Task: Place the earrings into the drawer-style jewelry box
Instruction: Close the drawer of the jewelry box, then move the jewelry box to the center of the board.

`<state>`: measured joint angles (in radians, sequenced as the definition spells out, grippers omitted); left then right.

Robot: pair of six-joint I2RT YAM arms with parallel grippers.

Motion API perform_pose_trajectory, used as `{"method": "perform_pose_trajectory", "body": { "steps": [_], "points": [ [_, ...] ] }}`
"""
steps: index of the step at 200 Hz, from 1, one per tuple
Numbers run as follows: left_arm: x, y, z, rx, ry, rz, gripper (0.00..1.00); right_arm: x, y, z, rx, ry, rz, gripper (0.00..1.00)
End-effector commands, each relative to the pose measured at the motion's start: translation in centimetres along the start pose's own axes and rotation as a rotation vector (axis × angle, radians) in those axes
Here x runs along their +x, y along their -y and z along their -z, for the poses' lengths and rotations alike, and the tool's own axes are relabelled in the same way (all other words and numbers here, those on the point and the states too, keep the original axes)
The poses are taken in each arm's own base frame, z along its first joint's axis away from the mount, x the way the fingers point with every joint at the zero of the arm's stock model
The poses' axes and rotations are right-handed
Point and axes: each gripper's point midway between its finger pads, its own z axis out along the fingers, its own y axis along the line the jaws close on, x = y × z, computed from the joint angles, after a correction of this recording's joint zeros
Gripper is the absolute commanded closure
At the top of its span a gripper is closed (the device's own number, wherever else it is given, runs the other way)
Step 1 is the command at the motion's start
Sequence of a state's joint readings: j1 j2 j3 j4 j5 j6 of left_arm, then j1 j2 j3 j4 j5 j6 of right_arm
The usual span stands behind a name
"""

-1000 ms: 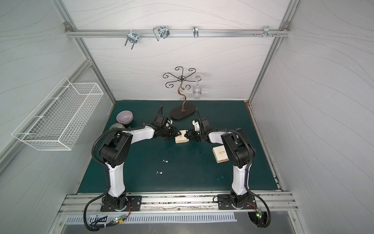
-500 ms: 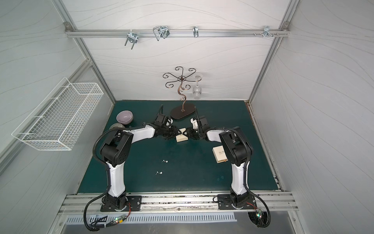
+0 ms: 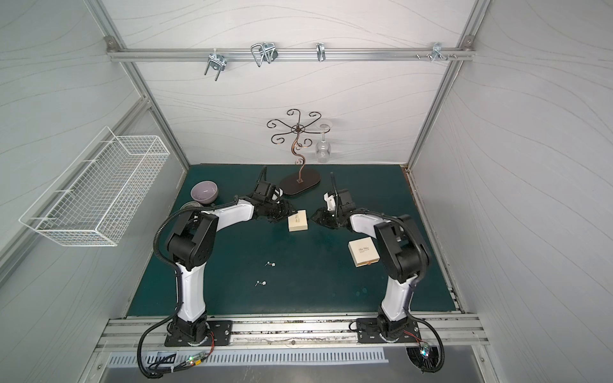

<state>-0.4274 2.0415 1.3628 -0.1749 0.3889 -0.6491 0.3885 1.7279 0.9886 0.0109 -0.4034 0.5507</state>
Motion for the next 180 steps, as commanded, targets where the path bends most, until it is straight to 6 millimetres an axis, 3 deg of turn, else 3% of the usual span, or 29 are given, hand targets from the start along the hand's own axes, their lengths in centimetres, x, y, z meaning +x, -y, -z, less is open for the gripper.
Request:
{"method": "perform_pose_trajectory", "body": {
  "steps": [1,25,45,72,103,138,167,180],
  "points": [
    [-2.1,3.2,4.1,-0.042,0.111,-0.111,0.35,-0.1,0.8,5.0,0.086,0.060,0.003,0.52],
    [-1.2,6.6,6.3,-0.042,0.157,-0.219,0.33,0.4,2.8,10.2,0.192,0.138,-0.041,0.49],
    [0.5,10.3,6.5,0.007,0.150,-0.314,0.32,1.4,4.7,14.4,0.278,0.204,-0.116,0.47],
    [3.4,14.9,4.5,0.103,0.084,-0.419,0.29,3.9,7.1,18.9,0.387,0.270,-0.255,0.44],
    [6.5,17.7,0.5,0.184,-0.021,-0.487,0.27,7.5,9.7,22.6,0.573,0.302,-0.404,0.45],
    [9.1,19.1,-3.4,0.239,-0.120,-0.539,0.22,11.9,11.8,23.8,0.689,0.254,-0.544,0.44],
    [11.2,19.4,-6.3,0.261,-0.193,-0.552,0.19,13.4,12.6,23.4,0.677,0.272,-0.581,0.43],
    [11.6,20.3,-7.0,0.286,-0.202,-0.567,0.18,13.8,12.8,22.9,0.661,0.268,-0.603,0.42]
  ]
}}
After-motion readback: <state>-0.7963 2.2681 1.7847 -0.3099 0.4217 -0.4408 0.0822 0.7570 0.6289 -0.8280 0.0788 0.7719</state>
